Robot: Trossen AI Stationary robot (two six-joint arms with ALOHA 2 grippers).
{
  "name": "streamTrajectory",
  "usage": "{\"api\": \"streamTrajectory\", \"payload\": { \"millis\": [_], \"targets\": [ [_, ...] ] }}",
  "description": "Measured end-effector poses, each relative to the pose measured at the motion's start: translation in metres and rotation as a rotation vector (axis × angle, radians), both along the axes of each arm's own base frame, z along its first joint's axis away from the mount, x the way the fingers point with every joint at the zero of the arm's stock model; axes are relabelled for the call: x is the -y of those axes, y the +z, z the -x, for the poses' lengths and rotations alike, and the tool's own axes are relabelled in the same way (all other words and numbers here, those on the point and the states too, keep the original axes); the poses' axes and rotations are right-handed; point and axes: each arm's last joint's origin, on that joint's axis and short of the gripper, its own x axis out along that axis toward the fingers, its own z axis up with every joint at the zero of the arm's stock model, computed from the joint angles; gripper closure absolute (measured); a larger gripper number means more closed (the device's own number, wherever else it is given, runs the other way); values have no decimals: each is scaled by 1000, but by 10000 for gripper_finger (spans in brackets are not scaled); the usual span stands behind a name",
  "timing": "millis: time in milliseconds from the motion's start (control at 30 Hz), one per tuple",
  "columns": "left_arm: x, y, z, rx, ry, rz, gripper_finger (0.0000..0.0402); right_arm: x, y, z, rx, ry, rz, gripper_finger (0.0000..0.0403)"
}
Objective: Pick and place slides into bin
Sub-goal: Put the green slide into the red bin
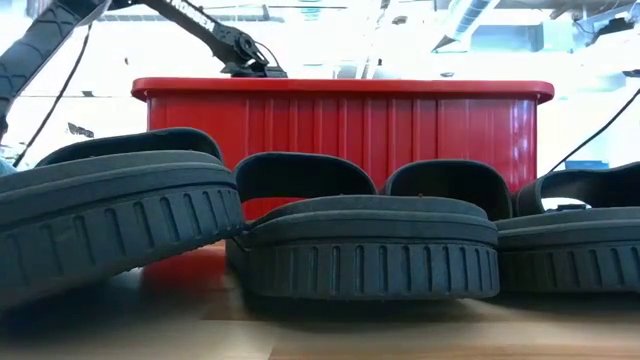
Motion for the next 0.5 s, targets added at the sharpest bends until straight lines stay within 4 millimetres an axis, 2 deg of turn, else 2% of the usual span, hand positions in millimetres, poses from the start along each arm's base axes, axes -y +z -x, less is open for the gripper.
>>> {"api": "streamTrajectory", "payload": {
  "millis": [500],
  "targets": [
    [-4,-8,-4,-14,-13,-15,396,0,-2,0,-21,0,-20,271]
  ]
}}
